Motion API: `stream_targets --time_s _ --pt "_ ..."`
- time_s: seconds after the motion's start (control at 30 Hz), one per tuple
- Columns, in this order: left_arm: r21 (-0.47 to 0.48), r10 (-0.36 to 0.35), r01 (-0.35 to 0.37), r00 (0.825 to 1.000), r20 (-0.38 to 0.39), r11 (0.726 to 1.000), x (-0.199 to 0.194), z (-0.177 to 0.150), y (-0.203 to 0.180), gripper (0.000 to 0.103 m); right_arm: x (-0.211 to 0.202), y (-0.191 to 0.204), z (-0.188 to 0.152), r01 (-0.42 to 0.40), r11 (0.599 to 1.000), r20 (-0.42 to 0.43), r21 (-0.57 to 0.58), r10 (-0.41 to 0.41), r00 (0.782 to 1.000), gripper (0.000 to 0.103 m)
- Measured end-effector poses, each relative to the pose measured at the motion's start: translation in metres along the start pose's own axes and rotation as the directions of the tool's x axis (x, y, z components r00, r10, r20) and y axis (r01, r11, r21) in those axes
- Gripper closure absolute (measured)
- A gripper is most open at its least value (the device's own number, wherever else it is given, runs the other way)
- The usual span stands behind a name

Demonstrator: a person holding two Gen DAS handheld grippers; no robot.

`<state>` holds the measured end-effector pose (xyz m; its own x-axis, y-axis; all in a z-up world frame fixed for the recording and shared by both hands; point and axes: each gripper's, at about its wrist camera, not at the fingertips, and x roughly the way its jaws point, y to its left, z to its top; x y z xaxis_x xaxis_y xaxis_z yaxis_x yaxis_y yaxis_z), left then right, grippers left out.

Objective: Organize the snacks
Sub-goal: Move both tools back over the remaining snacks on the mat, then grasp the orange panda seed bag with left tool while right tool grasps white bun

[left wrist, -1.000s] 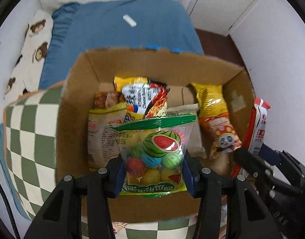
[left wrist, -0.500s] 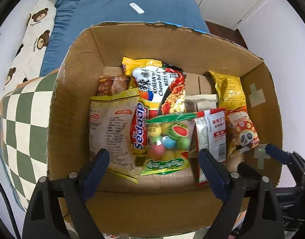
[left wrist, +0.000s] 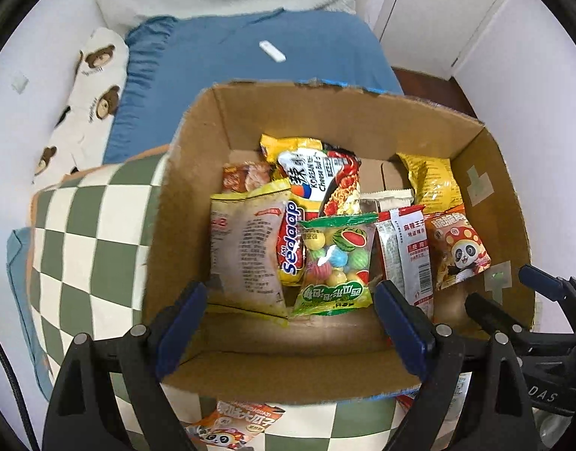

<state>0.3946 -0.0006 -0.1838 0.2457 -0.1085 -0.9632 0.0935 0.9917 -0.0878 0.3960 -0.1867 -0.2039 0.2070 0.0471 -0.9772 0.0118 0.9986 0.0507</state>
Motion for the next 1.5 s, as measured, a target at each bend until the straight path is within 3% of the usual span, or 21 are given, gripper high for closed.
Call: stream_targets --time_s 0.37,0.6,0.83,1.03,1.13,1.23,1.33,1.4,1.5 --pt "-0.004 0.028 -0.028 0.988 0.151 1.000 -0.054 -0.034 0.008 0.012 -0.050 0.014 -0.030 0.041 0.999 0.146 -0.031 -0.036 0.989 0.007" --pt "0.017 0.032 -0.038 0.965 0.259 0.999 -0.092 -0.061 0.005 0.012 -0.084 0.017 -0.058 0.039 0.999 0.226 -0.026 -0.032 0.974 0.007" --pt "-0.013 0.003 0.001 0.957 0.289 1.000 -0.119 -0.085 0.008 0.012 -0.117 0.020 -0.089 -0.008 1.000 0.286 -0.020 0.013 0.958 0.007" --pt "-0.087 0.017 0.003 0.973 0.232 0.996 -0.102 -0.122 0.034 0.012 -0.100 0.001 -0.130 -0.090 0.996 0.236 0.026 0.081 0.968 0.008" --pt "-0.155 0.024 -0.002 0.989 0.145 0.988 -0.072 -0.145 0.054 0.012 -0.069 -0.026 -0.150 -0.122 0.986 0.181 0.116 0.100 0.978 0.020" --pt "-0.264 0.006 0.004 0.999 0.034 0.964 -0.035 -0.164 0.078 0.012 -0.035 -0.053 -0.164 -0.116 0.970 0.128 0.214 0.090 0.988 0.020" --pt "-0.367 -0.029 0.012 0.999 -0.042 0.930 -0.001 -0.178 0.096 0.012 -0.002 -0.069 -0.174 -0.087 0.959 0.072 0.269 0.070 0.995 0.019" --pt "-0.344 -0.005 -0.019 0.998 -0.069 0.939 0.019 -0.180 0.093 0.012 0.017 -0.073 -0.177 -0.091 0.955 0.040 0.283 0.083 0.996 0.019" --pt "-0.187 0.056 -0.077 0.992 -0.115 0.979 0.041 -0.173 0.073 0.012 0.039 -0.071 -0.181 -0.095 0.956 0.007 0.277 0.097 0.995 0.019"
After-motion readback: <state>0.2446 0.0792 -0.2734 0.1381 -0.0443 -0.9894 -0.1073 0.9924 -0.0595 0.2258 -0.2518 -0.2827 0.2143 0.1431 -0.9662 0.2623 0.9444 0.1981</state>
